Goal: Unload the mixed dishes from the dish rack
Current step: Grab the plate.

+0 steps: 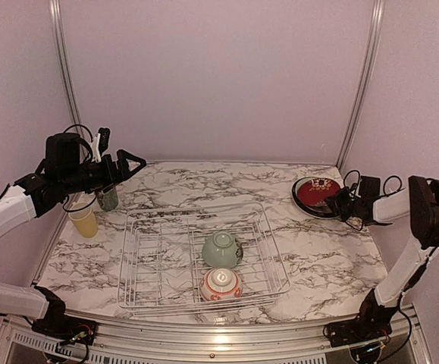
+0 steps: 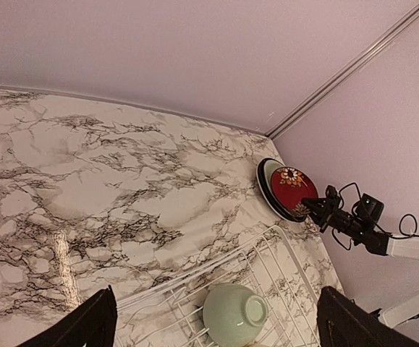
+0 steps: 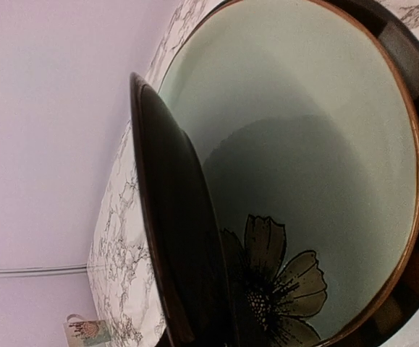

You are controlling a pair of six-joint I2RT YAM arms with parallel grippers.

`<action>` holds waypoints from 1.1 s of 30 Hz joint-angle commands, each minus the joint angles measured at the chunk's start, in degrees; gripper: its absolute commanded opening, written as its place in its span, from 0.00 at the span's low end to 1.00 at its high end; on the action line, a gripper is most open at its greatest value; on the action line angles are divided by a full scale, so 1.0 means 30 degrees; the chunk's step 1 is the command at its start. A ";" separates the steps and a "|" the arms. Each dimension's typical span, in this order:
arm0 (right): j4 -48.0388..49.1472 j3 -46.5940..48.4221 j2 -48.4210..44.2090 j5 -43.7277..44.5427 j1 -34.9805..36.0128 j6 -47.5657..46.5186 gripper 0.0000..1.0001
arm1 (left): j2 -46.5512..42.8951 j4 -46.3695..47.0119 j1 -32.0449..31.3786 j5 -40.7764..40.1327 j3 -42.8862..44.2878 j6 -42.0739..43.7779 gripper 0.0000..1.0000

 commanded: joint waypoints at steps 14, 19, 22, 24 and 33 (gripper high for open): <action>0.0755 0.1355 0.0393 -0.0340 -0.0172 -0.1717 0.40 | 0.0088 -0.0489 -0.0061 -0.0123 0.0596 0.0396 0.99; -0.0052 0.0993 -0.0403 0.0278 -0.0176 -0.2193 0.59 | 0.0093 -0.0508 -0.0058 -0.0109 0.0538 0.0349 0.99; -0.0597 0.0907 -0.0896 0.0549 -0.0172 -0.2687 0.69 | 0.0089 -0.0537 -0.0060 -0.0152 0.0508 0.0367 0.99; -0.1069 0.0891 -0.1222 0.0629 -0.0172 -0.3148 0.72 | 0.0075 -0.0552 -0.0076 -0.0078 0.0482 0.0378 0.99; -0.2917 0.0303 -0.2824 0.1798 -0.0172 -0.4767 0.75 | -0.0145 -0.0495 -0.0060 -0.0126 0.0254 0.0349 0.99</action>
